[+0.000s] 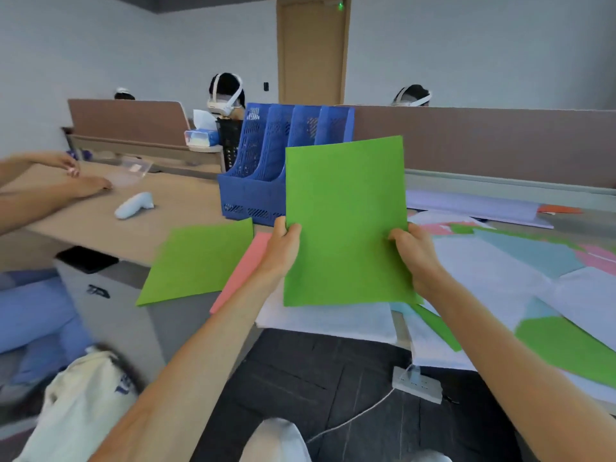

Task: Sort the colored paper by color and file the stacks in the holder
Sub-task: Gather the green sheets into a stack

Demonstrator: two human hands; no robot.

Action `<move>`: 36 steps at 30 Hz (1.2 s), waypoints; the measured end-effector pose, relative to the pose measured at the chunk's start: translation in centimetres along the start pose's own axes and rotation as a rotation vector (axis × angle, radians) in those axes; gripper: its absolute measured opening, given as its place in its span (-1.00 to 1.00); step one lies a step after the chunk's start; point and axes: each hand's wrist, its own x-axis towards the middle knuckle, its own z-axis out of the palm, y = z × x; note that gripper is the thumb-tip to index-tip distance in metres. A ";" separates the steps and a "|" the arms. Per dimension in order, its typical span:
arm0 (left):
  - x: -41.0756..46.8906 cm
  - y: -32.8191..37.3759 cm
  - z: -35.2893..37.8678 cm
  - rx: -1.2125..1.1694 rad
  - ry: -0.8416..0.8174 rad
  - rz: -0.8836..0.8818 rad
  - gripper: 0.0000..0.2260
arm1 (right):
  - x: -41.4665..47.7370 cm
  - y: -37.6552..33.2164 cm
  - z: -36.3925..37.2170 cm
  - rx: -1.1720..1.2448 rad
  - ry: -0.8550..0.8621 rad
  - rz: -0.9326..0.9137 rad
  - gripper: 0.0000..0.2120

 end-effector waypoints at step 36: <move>2.0 -11.5 -25.4 0.481 0.233 -0.207 -0.70 | -0.7 -1.0 28.6 -0.436 -0.381 -0.118 -0.66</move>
